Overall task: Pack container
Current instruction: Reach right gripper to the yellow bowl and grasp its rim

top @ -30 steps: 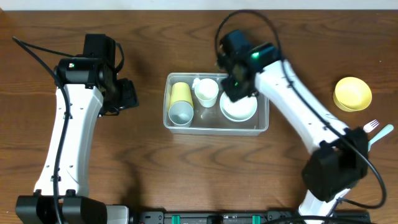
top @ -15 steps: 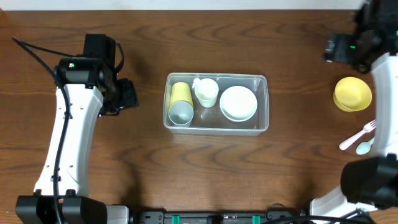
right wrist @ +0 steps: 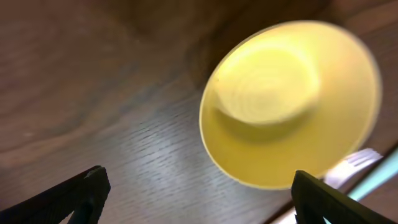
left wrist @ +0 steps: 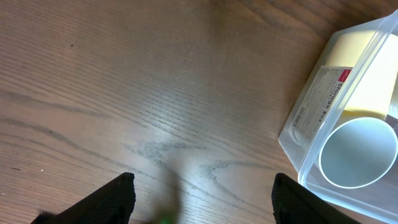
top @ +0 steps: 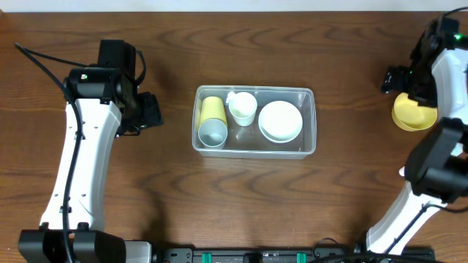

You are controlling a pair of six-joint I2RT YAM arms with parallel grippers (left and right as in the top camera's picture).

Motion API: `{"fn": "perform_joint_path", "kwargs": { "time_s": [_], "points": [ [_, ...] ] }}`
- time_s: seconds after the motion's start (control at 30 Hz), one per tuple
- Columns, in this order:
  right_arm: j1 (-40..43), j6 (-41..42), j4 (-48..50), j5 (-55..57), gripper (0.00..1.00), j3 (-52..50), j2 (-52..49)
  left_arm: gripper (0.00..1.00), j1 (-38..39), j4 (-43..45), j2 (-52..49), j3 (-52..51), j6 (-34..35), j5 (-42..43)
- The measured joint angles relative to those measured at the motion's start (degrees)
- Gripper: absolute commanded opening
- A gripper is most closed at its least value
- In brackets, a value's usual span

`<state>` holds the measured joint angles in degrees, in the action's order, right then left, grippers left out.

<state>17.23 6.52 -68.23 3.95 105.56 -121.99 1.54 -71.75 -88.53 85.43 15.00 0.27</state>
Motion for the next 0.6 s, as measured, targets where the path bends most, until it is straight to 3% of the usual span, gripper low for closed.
{"fn": "perform_joint_path", "kwargs": {
  "time_s": [0.43,0.6],
  "points": [
    [0.2,-0.2,0.3,0.2,0.81,-0.2,-6.1,0.71,0.0,0.0,0.0,0.0,0.0,0.0],
    [0.2,-0.5,0.3,0.2,0.66,-0.2,-7.8,0.71,0.0,0.0,0.0,0.0,0.0,0.0]
  ]
}}
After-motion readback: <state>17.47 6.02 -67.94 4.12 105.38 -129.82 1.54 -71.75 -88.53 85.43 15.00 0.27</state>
